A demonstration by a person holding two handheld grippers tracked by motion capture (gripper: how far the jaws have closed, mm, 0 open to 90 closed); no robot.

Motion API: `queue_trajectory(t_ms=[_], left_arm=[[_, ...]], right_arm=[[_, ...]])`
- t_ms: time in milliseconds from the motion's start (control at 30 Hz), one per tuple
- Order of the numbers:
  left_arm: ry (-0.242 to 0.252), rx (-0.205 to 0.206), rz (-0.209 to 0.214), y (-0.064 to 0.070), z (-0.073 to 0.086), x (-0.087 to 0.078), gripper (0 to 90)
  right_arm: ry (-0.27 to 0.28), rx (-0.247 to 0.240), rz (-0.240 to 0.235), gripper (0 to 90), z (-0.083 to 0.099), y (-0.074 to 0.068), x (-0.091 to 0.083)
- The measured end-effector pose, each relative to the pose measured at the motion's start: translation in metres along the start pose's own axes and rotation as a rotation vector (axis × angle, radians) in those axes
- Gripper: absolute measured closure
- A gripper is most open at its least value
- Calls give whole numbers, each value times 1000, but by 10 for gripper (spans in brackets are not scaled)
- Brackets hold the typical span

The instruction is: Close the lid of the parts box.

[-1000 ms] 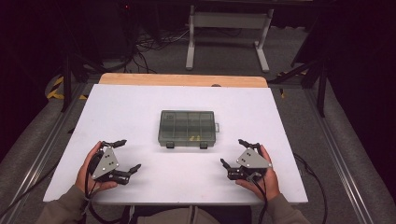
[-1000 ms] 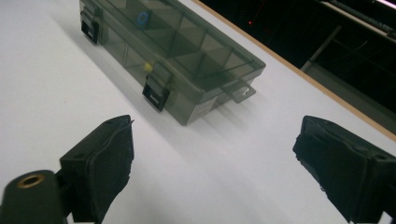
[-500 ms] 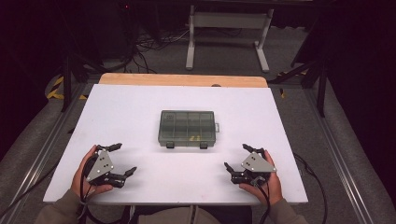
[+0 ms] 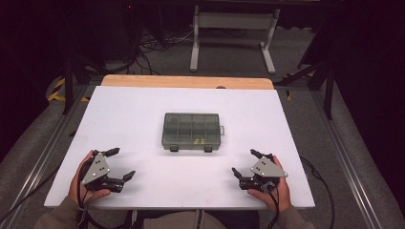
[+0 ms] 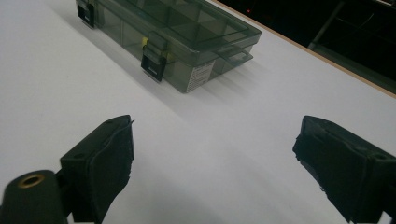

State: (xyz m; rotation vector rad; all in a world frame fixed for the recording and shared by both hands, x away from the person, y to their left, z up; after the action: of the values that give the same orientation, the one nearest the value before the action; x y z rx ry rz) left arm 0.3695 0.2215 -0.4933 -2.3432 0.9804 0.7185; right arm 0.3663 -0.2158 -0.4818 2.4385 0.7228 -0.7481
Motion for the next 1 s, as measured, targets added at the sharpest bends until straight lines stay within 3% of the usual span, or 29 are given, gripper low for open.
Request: queue_trajectory(t_ms=[200, 1000], left_arm=[[11, -2, 1, 0, 0, -1, 72], [20, -1, 3, 0, 0, -4, 72]], right_arm=[[3, -16, -5, 118, -2, -3, 1], [15, -7, 15, 116, -6, 0, -2]])
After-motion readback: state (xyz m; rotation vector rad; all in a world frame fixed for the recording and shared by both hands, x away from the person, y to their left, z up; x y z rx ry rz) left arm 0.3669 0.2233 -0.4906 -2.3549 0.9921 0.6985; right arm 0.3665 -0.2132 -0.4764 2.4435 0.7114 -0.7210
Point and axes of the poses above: each handheld gripper's, and its own axes: x roughly forward along the jaws, z roughly out of its underside, y roughly to its right, the point moved 6 cm from there along x, roughly forward along the jaws, and after that the axes turned 15 degrees about -y, right-handed, at the moved point
